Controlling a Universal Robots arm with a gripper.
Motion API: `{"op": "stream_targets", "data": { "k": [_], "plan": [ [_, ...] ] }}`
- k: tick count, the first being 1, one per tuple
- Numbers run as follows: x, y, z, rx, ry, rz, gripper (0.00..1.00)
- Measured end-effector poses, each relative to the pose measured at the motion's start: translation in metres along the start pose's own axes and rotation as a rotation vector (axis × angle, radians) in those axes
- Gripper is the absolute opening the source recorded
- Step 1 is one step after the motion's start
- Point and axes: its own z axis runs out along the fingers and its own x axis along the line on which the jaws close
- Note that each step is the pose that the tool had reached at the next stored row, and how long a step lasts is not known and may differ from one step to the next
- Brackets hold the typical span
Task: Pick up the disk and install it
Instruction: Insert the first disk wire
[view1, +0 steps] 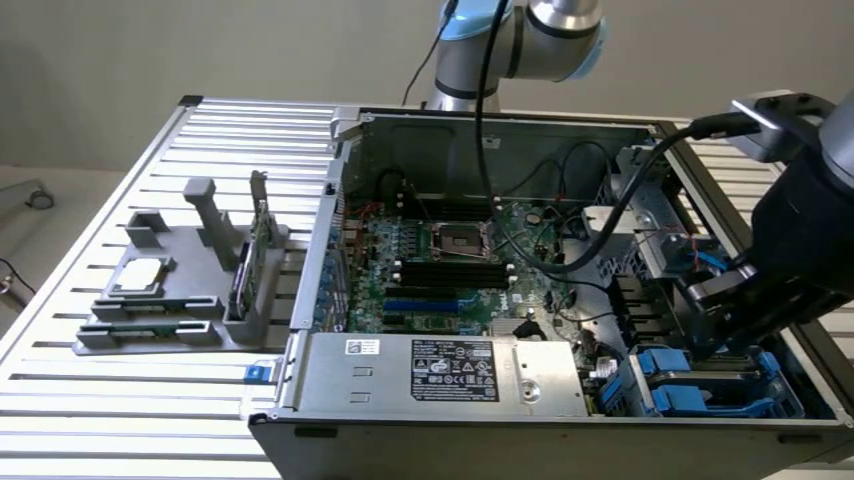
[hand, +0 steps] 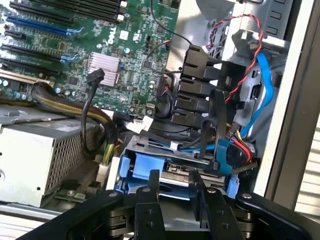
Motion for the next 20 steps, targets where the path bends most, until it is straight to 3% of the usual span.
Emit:
{"op": "stream_targets", "data": {
  "k": [20],
  "plan": [
    [0.0002,-0.0001,0.0022,0.0245,-0.0133,0.363,0.37]
  ]
}}
